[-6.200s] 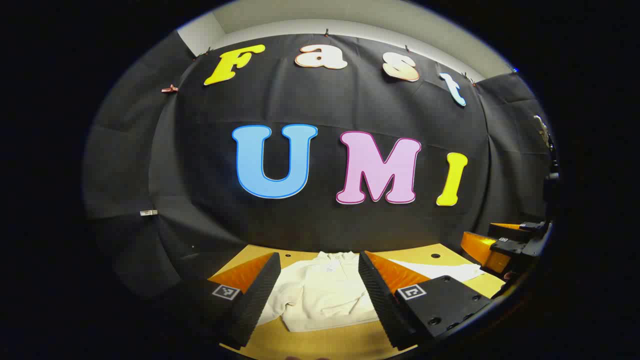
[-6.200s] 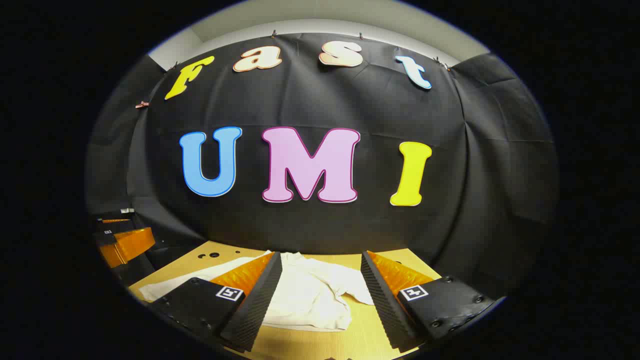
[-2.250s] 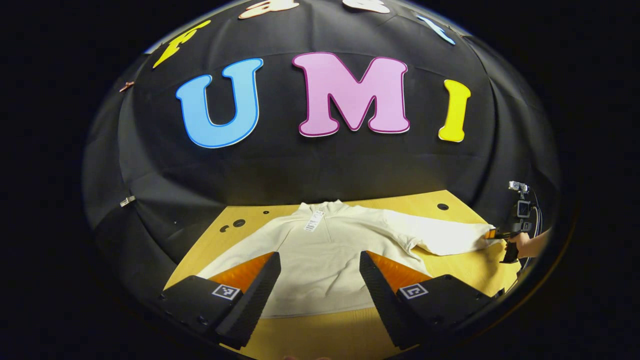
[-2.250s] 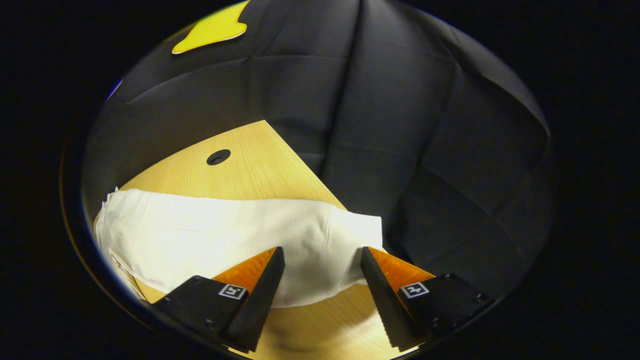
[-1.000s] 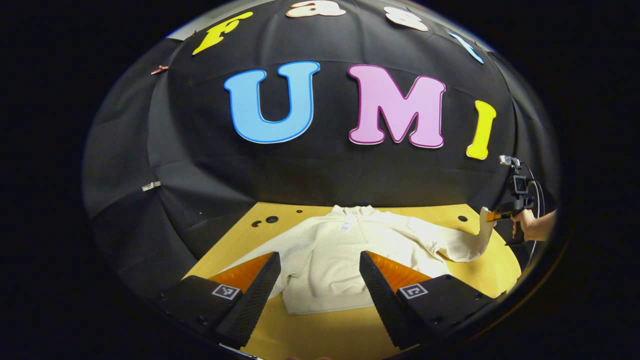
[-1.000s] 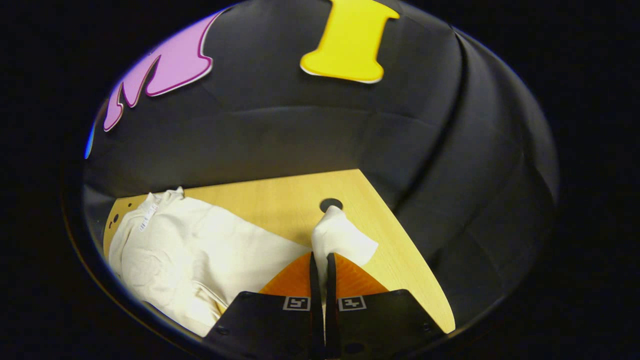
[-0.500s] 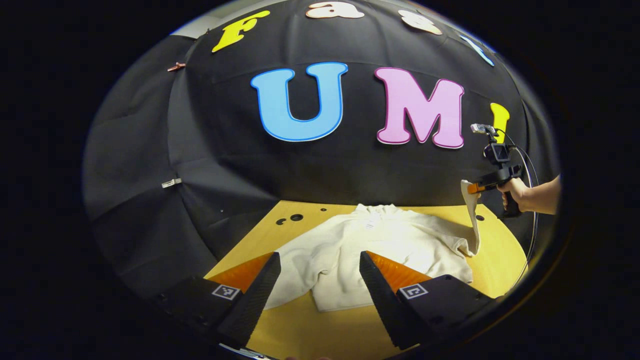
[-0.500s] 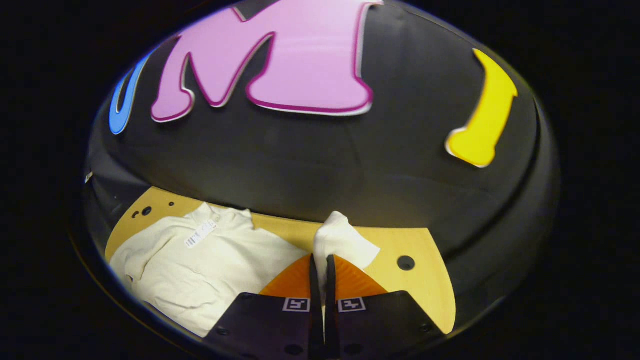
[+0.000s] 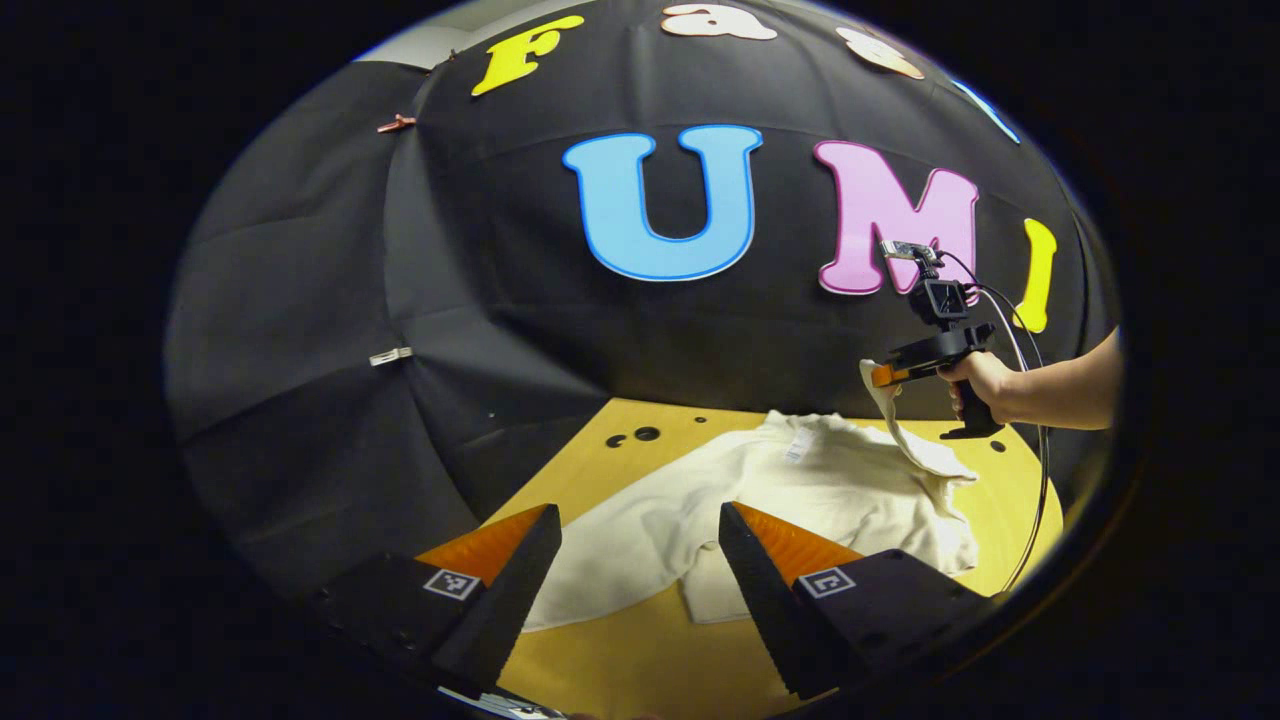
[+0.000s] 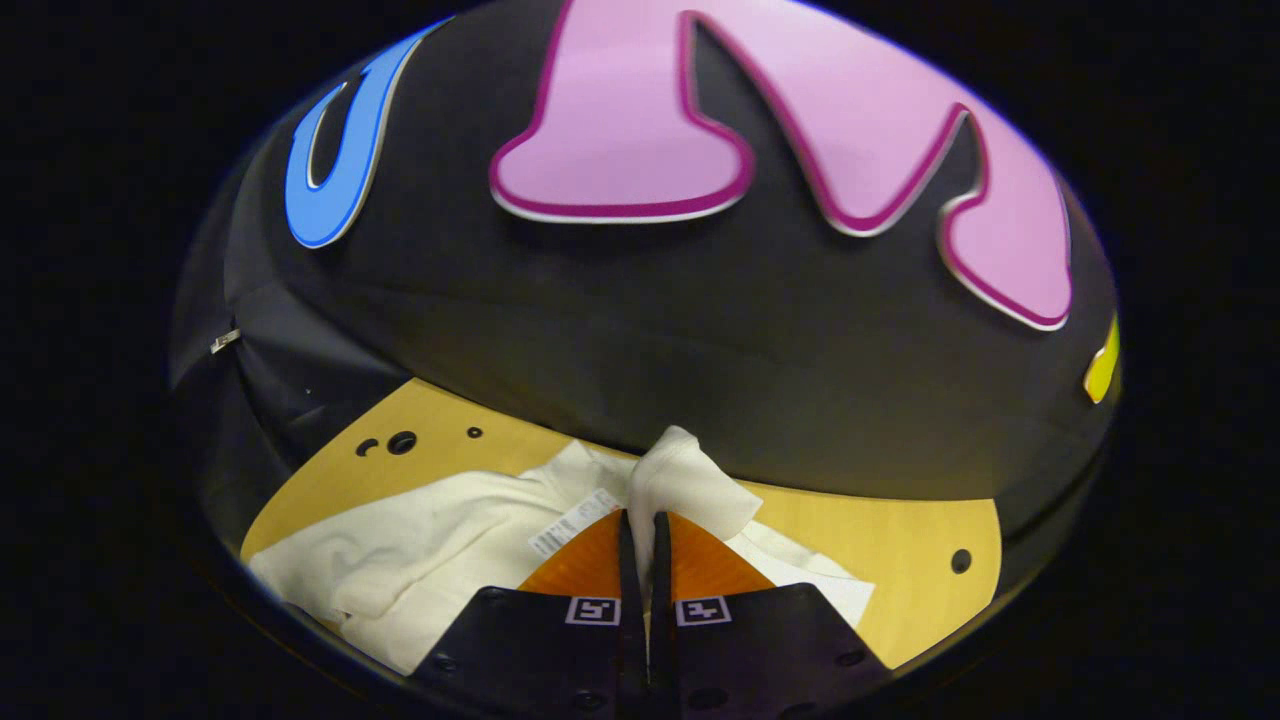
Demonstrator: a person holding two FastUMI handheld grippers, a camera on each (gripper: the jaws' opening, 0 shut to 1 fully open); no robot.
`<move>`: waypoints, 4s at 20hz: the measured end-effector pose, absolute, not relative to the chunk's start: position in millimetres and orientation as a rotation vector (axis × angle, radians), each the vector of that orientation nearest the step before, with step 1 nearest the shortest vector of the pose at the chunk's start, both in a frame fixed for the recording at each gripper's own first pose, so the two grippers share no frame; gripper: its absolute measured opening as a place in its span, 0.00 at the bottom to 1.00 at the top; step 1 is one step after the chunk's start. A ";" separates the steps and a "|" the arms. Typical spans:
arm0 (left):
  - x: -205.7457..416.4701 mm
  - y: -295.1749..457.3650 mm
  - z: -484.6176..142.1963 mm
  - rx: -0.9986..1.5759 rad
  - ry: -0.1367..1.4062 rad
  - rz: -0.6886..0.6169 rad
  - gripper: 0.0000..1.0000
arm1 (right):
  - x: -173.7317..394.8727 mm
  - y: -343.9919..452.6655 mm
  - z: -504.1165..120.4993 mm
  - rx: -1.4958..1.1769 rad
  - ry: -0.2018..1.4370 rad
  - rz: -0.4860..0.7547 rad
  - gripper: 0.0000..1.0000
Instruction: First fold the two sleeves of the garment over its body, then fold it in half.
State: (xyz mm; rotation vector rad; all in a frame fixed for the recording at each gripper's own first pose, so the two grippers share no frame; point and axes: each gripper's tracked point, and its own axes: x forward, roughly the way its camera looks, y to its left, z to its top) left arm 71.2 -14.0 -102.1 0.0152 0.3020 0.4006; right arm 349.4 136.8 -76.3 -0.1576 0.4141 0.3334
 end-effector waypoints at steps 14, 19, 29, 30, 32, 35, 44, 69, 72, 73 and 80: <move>32.2 12.8 -121.3 -0.025 0.421 0.632 1.00 | 335.9 329.0 -198.4 -0.120 0.555 0.511 0.14; 32.9 13.2 -129.6 -0.058 0.438 0.635 0.99 | 323.9 337.8 -183.2 -0.100 0.523 0.573 0.91; 38.8 35.6 -173.8 -0.162 0.548 0.740 0.99 | 317.7 181.7 -115.5 -0.094 0.410 0.357 0.98; 37.5 40.1 -179.2 -0.171 0.564 0.763 0.99 | 313.0 164.2 -112.3 -0.101 0.406 0.337 0.98; 32.4 43.4 -187.0 -0.205 0.587 0.804 1.00 | 302.3 137.1 -108.5 -0.107 0.415 0.305 0.98; 29.2 50.4 -197.1 -0.264 0.611 0.884 1.00 | 286.6 105.8 -98.7 -0.080 0.421 0.270 0.98; 28.6 45.4 -226.8 -0.352 0.734 0.951 1.00 | 241.1 63.0 -93.2 -0.030 0.421 0.215 0.99; 103.8 40.9 -193.7 -0.554 0.540 0.848 0.06 | 175.4 -61.1 -118.7 -0.048 0.446 0.100 0.99; 138.4 39.0 -167.7 -0.521 0.501 0.793 0.06 | 172.1 -79.0 -124.3 -0.045 0.448 0.072 0.99; 152.7 34.7 -156.2 -0.515 0.489 0.773 0.06 | 170.9 -84.4 -128.1 -0.040 0.453 0.065 0.99; 268.8 -29.4 -94.9 -0.434 0.417 0.577 0.01 | 163.7 -133.4 -147.4 0.017 0.483 -0.010 0.99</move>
